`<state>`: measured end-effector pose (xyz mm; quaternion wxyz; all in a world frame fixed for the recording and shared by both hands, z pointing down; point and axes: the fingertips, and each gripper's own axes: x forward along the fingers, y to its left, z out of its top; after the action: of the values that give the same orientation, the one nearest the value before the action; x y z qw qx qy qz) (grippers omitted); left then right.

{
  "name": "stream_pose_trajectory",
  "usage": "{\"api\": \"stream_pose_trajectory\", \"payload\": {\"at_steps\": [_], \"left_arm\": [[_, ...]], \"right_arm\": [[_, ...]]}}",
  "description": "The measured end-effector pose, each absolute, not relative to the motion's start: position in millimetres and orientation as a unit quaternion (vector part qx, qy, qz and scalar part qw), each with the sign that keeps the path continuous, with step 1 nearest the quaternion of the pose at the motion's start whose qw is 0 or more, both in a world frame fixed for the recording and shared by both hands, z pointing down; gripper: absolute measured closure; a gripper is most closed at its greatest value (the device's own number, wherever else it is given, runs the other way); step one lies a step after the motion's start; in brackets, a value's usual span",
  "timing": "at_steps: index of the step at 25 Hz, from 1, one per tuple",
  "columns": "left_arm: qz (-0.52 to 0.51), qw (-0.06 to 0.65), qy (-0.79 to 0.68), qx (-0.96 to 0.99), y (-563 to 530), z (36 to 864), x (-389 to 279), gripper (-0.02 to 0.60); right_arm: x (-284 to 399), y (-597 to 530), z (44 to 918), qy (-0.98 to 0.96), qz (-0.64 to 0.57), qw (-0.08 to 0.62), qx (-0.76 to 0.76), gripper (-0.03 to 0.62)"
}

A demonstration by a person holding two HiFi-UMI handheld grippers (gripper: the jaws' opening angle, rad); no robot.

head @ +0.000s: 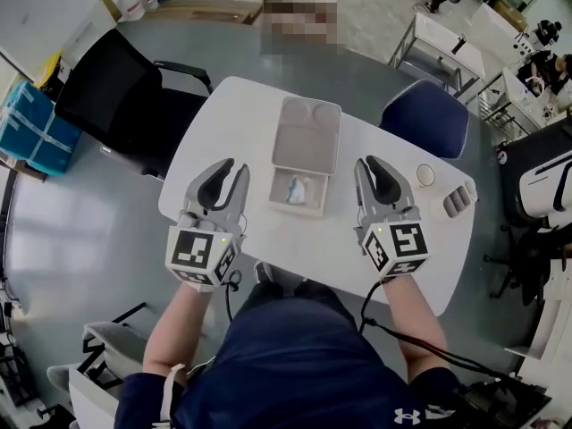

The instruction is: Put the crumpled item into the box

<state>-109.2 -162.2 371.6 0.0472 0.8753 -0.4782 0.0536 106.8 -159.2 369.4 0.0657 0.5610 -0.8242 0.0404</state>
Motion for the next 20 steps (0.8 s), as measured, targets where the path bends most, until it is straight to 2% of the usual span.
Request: {"api": "stream_pose_trajectory", "payload": {"at_steps": [5, 11, 15, 20], "left_arm": [[0.009, 0.014, -0.469, 0.883, -144, 323, -94, 0.483], [-0.035, -0.035, -0.448, 0.893, -119, 268, -71, 0.503], [-0.060, -0.065, -0.438, 0.895, -103, 242, -61, 0.580], [-0.063, -0.085, -0.430, 0.897, -94, 233, -55, 0.580]], "right_arm": [[104, -127, 315, -0.821, -0.044, 0.014, 0.570, 0.546], [110, -95, 271, -0.807, -0.118, -0.009, 0.578, 0.563], [116, -83, 262, -0.803, -0.124, -0.019, 0.583, 0.581], [125, -77, 261, -0.798, -0.104, -0.030, 0.593, 0.592]]}}
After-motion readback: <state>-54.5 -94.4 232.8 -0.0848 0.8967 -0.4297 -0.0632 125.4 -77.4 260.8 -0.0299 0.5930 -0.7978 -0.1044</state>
